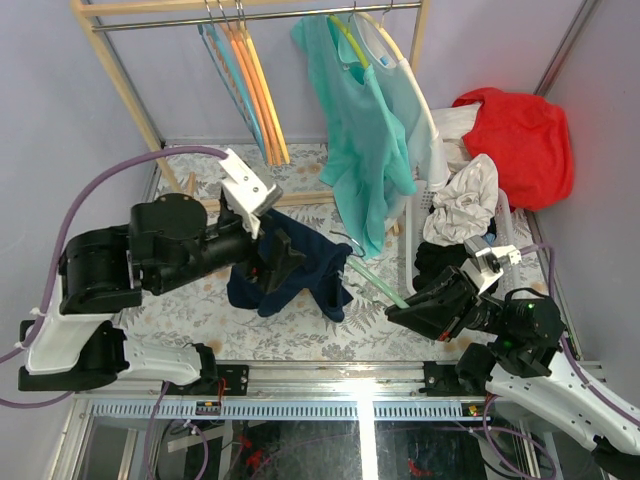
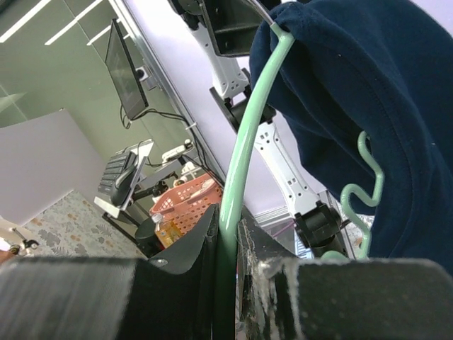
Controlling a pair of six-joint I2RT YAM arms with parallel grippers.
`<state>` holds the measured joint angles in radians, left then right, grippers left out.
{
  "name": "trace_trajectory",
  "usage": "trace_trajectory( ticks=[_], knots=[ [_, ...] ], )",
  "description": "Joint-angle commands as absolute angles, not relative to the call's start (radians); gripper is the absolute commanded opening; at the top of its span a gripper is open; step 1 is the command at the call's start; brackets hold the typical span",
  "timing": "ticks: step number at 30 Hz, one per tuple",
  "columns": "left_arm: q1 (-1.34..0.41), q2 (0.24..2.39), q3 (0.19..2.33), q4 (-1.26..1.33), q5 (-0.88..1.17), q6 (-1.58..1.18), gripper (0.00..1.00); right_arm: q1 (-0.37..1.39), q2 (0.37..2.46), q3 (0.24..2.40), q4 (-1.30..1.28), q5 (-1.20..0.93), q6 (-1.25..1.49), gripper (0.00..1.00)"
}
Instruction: Place the t-shirt on the hanger
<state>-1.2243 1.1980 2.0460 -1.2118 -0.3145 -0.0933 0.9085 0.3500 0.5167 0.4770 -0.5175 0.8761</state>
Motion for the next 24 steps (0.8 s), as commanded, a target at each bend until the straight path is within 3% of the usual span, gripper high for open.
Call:
trace_trajectory(
  ticks=[1, 24],
  knots=[
    [-1.232, 1.196, 2.008, -1.185, -0.187, -0.047, 0.8, 0.907, 0.319, 0.59, 0.574, -0.57, 0.891, 0.0],
    [-1.232, 1.146, 2.072, -1.137, -0.025, -0.043, 0.78, 0.907, 0.333, 0.616, 0.497, -0.648, 0.906, 0.0]
  ],
)
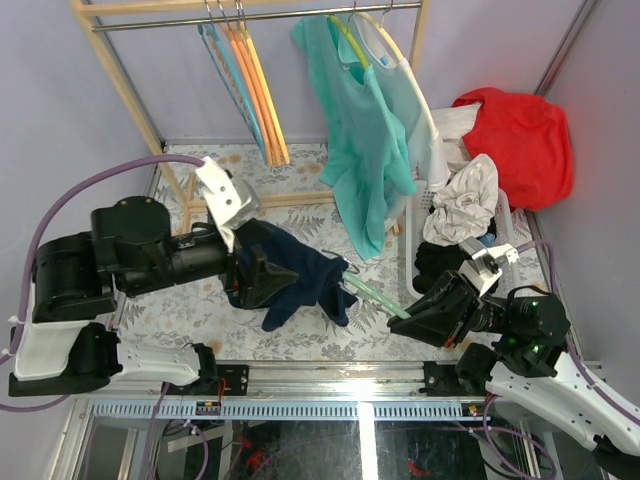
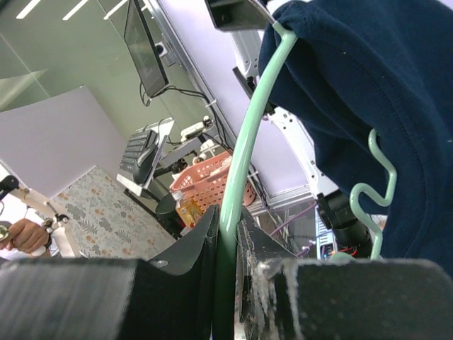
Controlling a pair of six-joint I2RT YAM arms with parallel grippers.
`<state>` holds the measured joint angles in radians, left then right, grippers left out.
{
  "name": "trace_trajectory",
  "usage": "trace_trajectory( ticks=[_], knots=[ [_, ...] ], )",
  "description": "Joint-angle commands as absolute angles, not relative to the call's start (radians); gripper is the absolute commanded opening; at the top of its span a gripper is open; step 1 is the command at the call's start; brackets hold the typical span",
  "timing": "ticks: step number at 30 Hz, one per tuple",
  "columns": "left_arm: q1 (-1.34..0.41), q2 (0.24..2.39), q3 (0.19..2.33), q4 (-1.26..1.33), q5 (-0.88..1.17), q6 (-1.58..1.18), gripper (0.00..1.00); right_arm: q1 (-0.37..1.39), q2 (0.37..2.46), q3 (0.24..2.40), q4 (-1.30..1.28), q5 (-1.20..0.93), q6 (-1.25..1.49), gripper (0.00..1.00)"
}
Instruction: Place the t-shirt on the hanger
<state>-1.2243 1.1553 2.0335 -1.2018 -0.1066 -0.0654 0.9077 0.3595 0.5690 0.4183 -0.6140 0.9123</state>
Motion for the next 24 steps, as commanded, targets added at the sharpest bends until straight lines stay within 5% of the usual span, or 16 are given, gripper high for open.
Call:
trace_trajectory(
  ticks=[1, 24],
  knots=[
    [-1.233, 1.145, 2.076, -1.138, -0.02, -0.043, 0.77, 0.907, 0.327, 0.613, 0.495, -0.645, 0.907, 0.0],
    [-1.232, 1.199, 2.035, -1.116, 0.011, 0.046, 0.82, 0.908, 0.291, 0.579, 0.498, -0.695, 0.995, 0.0]
  ],
)
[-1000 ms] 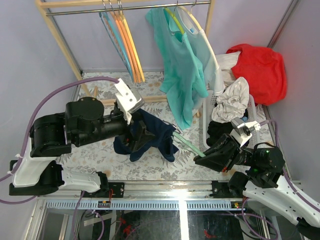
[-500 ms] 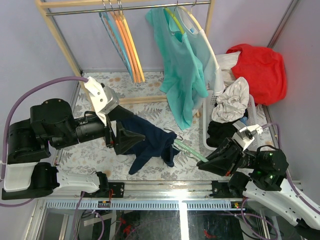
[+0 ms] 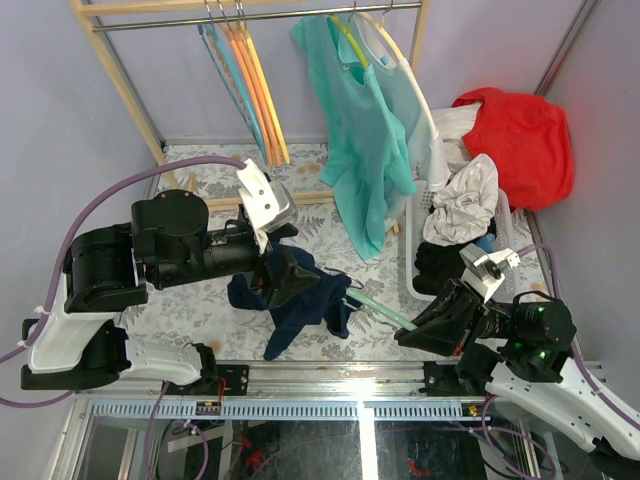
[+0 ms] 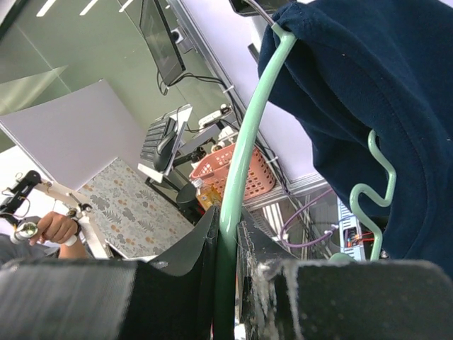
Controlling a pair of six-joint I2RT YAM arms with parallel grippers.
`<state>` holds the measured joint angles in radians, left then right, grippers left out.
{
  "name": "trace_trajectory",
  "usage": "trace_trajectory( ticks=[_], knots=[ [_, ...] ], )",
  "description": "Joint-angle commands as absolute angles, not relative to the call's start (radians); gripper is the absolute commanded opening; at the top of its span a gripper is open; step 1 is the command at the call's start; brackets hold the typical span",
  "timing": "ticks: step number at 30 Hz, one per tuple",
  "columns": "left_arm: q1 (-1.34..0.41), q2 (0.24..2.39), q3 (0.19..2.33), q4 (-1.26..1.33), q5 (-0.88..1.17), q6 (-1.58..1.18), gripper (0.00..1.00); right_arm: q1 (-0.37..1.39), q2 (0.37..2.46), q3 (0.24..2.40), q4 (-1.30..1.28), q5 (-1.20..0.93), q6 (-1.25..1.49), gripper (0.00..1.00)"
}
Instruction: Place the t-shirt on the hanger
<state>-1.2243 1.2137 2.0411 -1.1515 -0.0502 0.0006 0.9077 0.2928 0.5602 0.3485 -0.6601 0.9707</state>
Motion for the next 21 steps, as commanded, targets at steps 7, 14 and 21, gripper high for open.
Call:
trace_trajectory(
  ticks=[7, 14, 21],
  knots=[
    [-1.233, 1.196, 1.977, -1.115, 0.092, 0.052, 0.82, 0.907, 0.306, 0.579, 0.526, -0.729, 1.025, 0.0],
    [-1.233, 1.172, 1.945, -1.113, 0.154, 0.036, 0.82, 0.908, 0.314, 0.59, 0.531, -0.754, 1.034, 0.0],
    [-1.232, 1.15, 1.92, -1.114, 0.16, 0.017, 0.81, 0.907, 0.326, 0.597, 0.545, -0.765, 1.036, 0.0]
  ],
)
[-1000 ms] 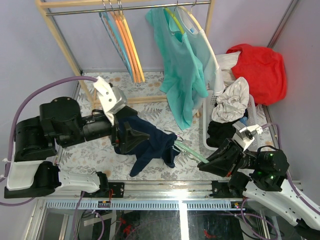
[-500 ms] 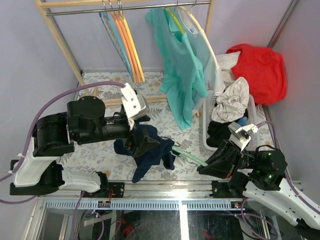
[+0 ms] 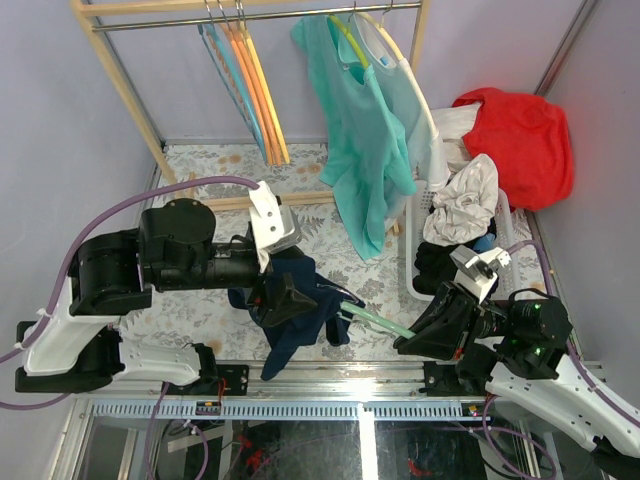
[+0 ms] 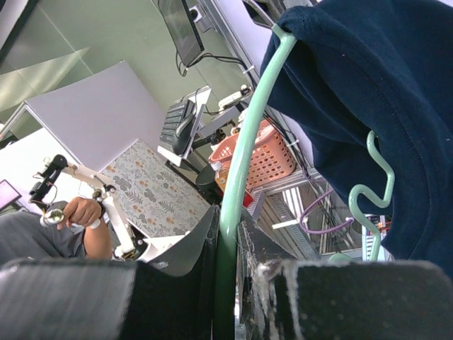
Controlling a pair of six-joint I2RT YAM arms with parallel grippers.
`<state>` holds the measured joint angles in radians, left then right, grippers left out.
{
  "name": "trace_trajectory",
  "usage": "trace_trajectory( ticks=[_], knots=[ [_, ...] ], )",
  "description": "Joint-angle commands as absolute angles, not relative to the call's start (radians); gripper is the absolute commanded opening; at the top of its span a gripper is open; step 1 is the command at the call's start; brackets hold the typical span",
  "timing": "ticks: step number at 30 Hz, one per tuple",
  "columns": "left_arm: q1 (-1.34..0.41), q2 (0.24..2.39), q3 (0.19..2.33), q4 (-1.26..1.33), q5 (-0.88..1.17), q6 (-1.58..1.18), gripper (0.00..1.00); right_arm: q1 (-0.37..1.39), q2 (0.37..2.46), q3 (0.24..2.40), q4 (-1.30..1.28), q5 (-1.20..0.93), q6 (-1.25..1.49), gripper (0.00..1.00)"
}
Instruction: Place the t-shirt on the hanger
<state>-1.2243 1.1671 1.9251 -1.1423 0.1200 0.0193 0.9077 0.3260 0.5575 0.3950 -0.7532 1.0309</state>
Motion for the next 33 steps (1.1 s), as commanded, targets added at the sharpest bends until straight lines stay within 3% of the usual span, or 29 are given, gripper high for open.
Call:
trace_trajectory(
  ticks=[1, 15, 20, 22, 31, 33],
  knots=[
    [-1.233, 1.148, 1.923, -1.114, 0.163, 0.015, 0.81, 0.908, 0.327, 0.597, 0.545, -0.765, 1.035, 0.0],
    [-1.233, 1.152, 1.854, -1.114, 0.142, 0.002, 0.79, 0.907, 0.336, 0.616, 0.55, -0.777, 1.03, 0.0],
    [-1.232, 1.167, 1.85, -1.109, 0.153, 0.007, 0.73, 0.907, 0.345, 0.623, 0.562, -0.786, 1.031, 0.0],
    [-1.232, 1.17, 1.853, -1.106, 0.162, 0.009, 0.65, 0.908, 0.35, 0.627, 0.564, -0.789, 1.027, 0.0],
    [-1.233, 1.186, 1.867, -1.109, 0.198, 0.005, 0.02, 0.908, 0.391, 0.666, 0.501, -0.779, 0.949, 0.0],
    [-1.232, 1.189, 1.877, -1.11, 0.191, 0.004, 0.0, 0.907, 0.4, 0.692, 0.442, -0.758, 0.906, 0.0]
  ],
)
